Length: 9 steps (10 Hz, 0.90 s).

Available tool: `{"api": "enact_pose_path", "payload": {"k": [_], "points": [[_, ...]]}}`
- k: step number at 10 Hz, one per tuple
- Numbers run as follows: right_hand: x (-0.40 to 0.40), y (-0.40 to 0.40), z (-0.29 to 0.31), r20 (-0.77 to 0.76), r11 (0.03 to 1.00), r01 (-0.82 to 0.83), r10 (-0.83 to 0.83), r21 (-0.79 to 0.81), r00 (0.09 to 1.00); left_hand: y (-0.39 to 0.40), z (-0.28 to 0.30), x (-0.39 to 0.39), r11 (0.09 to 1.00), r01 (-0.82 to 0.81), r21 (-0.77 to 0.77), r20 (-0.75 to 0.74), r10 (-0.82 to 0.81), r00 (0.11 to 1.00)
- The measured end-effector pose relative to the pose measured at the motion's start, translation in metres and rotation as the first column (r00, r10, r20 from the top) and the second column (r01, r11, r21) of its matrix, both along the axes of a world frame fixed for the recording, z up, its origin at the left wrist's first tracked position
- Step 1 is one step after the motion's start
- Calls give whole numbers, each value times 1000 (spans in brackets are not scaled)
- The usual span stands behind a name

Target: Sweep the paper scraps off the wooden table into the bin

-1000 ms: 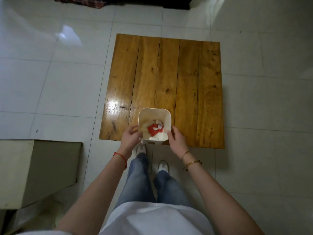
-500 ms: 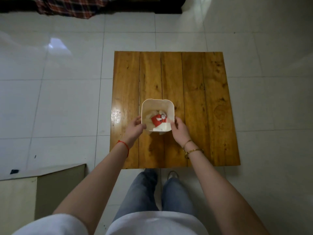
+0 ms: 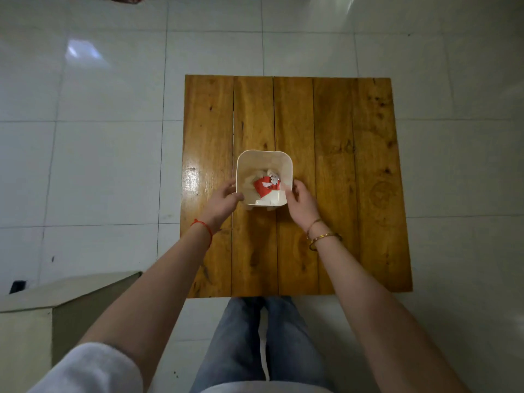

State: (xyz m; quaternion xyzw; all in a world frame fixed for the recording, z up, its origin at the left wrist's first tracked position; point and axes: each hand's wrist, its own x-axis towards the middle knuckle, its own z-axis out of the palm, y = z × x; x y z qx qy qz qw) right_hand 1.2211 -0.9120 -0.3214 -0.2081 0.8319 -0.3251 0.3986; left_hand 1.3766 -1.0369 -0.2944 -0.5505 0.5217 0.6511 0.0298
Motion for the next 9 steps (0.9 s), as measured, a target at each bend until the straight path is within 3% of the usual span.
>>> {"api": "enact_pose_path", "payload": {"k": [7,9], "points": [[-37,-24,-1,14,998,-9,8,65,1000,-21,-13,-36,999,-34,6,-19,34,999],[-42,-16,17,-15,996,-55,56,76,998,-17,2,-28,982,-14,-186,13,16,1000]]}}
